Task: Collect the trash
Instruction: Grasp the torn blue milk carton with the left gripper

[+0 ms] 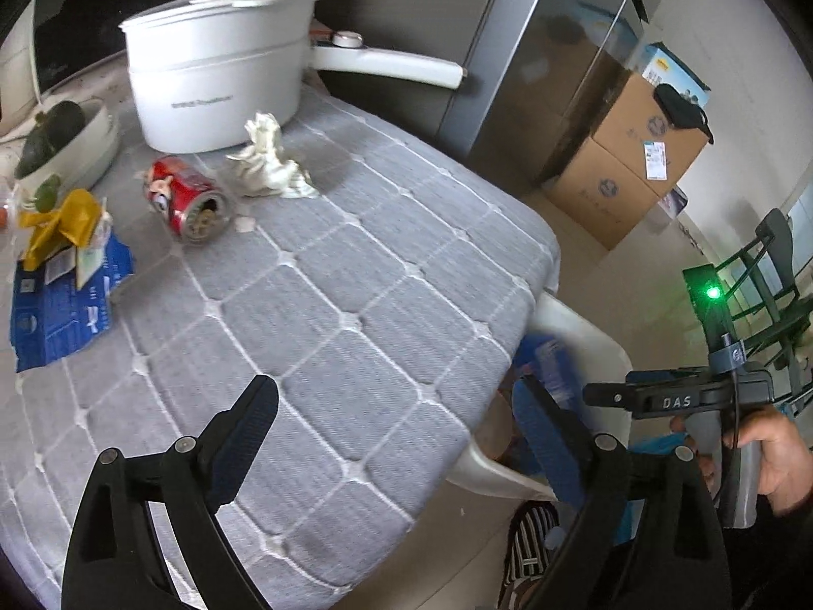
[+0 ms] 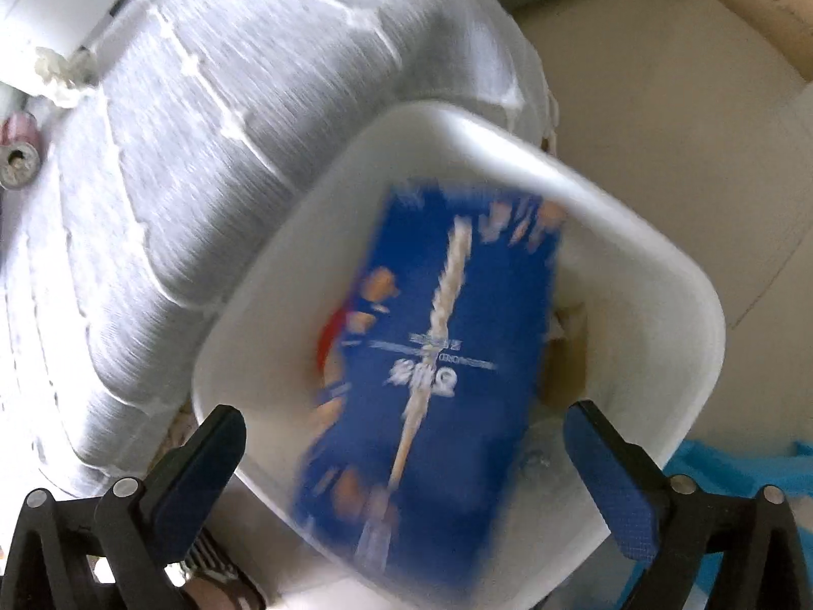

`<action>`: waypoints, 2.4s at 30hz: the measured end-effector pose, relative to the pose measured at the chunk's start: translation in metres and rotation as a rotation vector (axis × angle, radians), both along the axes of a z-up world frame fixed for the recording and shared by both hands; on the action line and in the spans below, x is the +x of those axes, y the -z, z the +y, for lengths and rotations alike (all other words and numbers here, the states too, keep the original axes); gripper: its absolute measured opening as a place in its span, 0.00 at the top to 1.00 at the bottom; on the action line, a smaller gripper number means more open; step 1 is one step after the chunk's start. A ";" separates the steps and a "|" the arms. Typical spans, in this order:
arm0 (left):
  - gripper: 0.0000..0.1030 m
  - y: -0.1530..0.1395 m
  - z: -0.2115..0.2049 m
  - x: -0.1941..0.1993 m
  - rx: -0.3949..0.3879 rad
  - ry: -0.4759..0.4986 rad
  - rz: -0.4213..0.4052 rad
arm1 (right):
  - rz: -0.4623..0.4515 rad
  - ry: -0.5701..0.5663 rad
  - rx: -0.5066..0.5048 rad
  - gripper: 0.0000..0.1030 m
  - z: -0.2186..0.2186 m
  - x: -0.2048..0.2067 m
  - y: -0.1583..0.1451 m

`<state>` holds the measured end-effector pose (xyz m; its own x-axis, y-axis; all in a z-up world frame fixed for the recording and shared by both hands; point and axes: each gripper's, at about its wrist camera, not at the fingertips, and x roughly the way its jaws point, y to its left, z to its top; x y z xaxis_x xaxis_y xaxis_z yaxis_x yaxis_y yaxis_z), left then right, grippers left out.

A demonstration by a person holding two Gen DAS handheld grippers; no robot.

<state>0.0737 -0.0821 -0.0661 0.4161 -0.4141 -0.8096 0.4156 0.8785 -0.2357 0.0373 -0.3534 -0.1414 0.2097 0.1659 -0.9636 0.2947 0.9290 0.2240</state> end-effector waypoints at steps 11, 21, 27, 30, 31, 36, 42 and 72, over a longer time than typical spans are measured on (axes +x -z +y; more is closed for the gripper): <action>0.08 -0.022 0.042 0.002 0.020 -0.090 -0.066 | -0.146 -0.020 -0.008 0.01 0.016 -0.013 -0.044; 0.08 -0.029 0.119 0.019 0.022 -0.286 -0.069 | -0.248 -0.061 -0.056 0.00 0.046 0.011 -0.066; 0.08 -0.023 0.165 0.035 0.047 -0.402 -0.042 | -0.268 -0.114 -0.060 0.01 0.076 0.030 -0.068; 0.08 -0.018 0.176 0.044 0.080 -0.431 -0.033 | -0.268 -0.142 -0.055 0.01 0.093 0.043 -0.064; 0.08 -0.016 0.179 0.049 0.102 -0.440 -0.037 | -0.267 -0.149 -0.056 0.01 0.098 0.047 -0.063; 0.08 -0.002 0.165 0.062 0.161 -0.382 -0.044 | -0.260 -0.179 -0.049 0.01 0.123 0.067 -0.057; 0.25 0.025 0.126 0.080 0.278 -0.257 -0.076 | -0.245 -0.182 -0.031 0.01 0.138 0.085 -0.048; 1.00 -0.050 0.180 0.056 -0.082 -0.333 -0.184 | -0.395 -0.314 0.025 0.04 0.203 0.148 -0.059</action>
